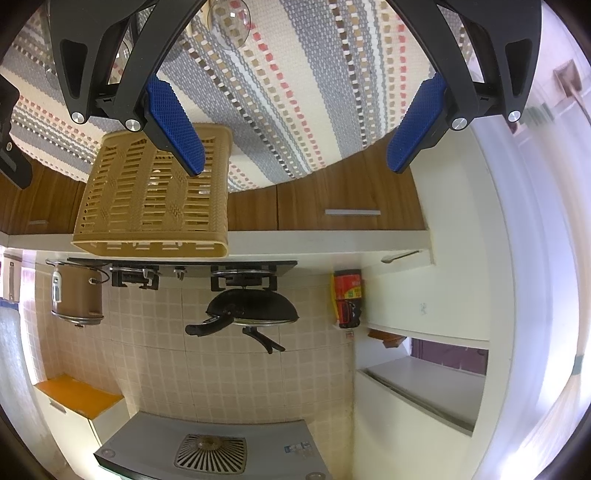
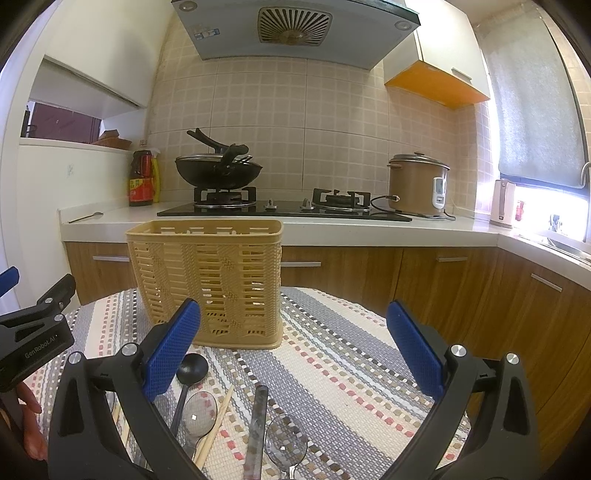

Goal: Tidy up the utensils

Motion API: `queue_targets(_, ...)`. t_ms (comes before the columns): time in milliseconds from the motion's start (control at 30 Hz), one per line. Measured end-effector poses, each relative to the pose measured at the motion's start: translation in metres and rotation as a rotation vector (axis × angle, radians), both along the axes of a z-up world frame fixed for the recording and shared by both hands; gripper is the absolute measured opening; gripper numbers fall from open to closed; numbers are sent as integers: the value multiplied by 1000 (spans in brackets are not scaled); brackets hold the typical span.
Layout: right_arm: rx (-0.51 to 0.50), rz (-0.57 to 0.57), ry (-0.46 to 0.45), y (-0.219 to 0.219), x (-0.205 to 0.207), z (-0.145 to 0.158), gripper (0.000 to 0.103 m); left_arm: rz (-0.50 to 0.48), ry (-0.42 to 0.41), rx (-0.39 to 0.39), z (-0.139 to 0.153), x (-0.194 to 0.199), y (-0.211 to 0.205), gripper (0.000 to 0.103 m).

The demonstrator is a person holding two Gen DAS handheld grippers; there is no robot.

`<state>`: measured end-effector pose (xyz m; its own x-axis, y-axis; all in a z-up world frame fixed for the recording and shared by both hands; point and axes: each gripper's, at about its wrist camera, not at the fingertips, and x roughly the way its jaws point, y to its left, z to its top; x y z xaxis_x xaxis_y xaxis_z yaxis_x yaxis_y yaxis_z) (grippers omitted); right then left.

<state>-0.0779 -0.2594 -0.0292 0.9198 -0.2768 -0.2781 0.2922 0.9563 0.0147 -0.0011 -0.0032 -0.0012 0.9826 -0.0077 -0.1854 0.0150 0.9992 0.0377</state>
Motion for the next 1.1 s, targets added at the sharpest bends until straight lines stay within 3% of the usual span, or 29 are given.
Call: queue_targets(1100, 19, -5, 0, -5, -4, 0, 97, -5, 8, 9, 0, 0, -1, 96)
